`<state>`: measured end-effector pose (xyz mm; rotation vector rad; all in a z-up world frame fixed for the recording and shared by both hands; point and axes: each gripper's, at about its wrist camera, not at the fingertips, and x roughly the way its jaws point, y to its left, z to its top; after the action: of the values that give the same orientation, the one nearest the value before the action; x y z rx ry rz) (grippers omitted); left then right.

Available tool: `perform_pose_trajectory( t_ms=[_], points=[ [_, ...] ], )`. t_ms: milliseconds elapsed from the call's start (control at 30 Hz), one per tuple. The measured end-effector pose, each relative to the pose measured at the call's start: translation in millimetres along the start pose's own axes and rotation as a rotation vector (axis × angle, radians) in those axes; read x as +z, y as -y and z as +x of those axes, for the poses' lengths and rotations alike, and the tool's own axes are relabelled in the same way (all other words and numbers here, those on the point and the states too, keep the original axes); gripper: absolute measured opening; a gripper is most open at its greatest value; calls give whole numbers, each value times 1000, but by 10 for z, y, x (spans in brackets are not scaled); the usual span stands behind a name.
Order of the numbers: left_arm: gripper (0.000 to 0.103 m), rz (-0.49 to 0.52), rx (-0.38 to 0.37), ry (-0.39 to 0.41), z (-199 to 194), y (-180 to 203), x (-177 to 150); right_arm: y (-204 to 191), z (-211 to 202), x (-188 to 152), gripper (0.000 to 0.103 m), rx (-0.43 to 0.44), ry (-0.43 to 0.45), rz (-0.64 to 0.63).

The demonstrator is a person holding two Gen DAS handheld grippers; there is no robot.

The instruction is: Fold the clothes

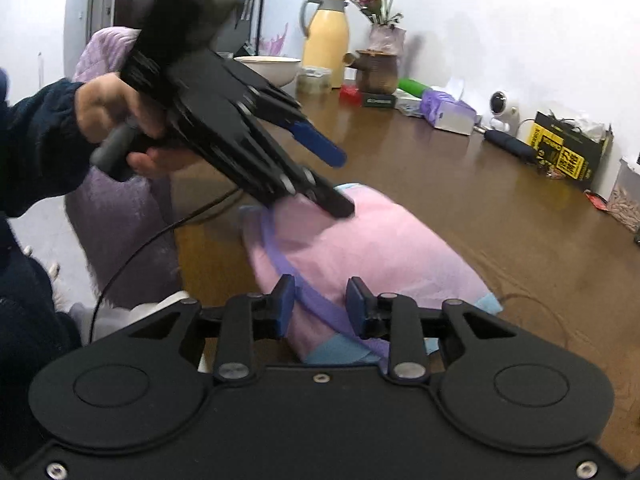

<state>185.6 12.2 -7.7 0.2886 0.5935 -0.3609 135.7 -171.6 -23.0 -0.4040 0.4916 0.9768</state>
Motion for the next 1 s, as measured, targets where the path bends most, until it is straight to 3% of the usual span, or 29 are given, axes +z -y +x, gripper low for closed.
perform_pose_trajectory(
  t_ms=[67, 167, 233, 333, 433, 500, 667, 833, 1000],
  points=[
    [64, -14, -10, -5, -31, -53, -32, -6, -65, 5, 54, 4, 16, -7],
    [67, -50, -25, 38, -172, -153, 33, 108, -150, 88, 59, 0, 95, 30],
    [71, -60, -38, 69, -218, -167, 107, 271, -127, 175, 61, -61, 123, 94],
    [76, -49, -35, 87, -178, -101, 189, 418, 88, 226, 62, -161, 54, 119],
    [77, 50, -1, 17, -31, 63, 84, 399, 252, 161, 64, -178, -7, 103],
    [80, 83, 24, 26, -12, 102, -3, 366, 257, 91, 68, -180, -5, 116],
    [88, 44, 16, 27, -75, 38, -66, 380, 182, 33, 78, -202, -25, 177],
    [88, 13, 102, 76, -339, 60, -58, 367, 75, 123, 82, -270, -41, 200],
    [91, -88, 169, 118, -715, 132, -82, 312, -269, 188, 84, -391, 26, 405]
  ],
)
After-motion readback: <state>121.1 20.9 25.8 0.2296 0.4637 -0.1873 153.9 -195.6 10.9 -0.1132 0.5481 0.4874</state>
